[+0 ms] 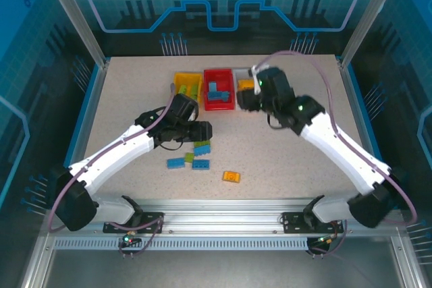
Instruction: Sort the legos into containers by color
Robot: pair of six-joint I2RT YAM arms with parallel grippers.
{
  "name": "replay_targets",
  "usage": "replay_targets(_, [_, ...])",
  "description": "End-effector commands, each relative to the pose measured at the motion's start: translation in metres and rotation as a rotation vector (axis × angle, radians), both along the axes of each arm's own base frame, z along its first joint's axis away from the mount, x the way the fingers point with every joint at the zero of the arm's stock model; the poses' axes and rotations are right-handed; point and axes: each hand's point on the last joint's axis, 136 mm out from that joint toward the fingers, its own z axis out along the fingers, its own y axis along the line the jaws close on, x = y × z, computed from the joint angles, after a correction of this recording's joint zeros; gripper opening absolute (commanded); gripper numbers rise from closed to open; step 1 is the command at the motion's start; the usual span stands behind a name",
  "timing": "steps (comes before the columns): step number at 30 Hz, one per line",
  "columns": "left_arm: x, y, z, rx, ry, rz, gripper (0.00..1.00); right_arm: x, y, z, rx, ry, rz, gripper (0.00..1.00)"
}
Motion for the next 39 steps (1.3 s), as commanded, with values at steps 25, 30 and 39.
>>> replay_targets(25, [0.035,0.0,-0.127,0.169,0.374,0.094,0.88,-0.12,0.066,-0.104,0.01,0.219,0.238,0.78])
replay_targets(30, [0.036,0.0,-0.138,0.218,0.395,0.093,0.86,-0.12,0.065,-0.103,0.008,0.214,0.232,0.78])
replay_targets(39, [0.042,0.005,-0.139,0.256,0.358,0.109,0.66,-0.119,0.06,-0.106,0.009,0.219,0.211,0.78])
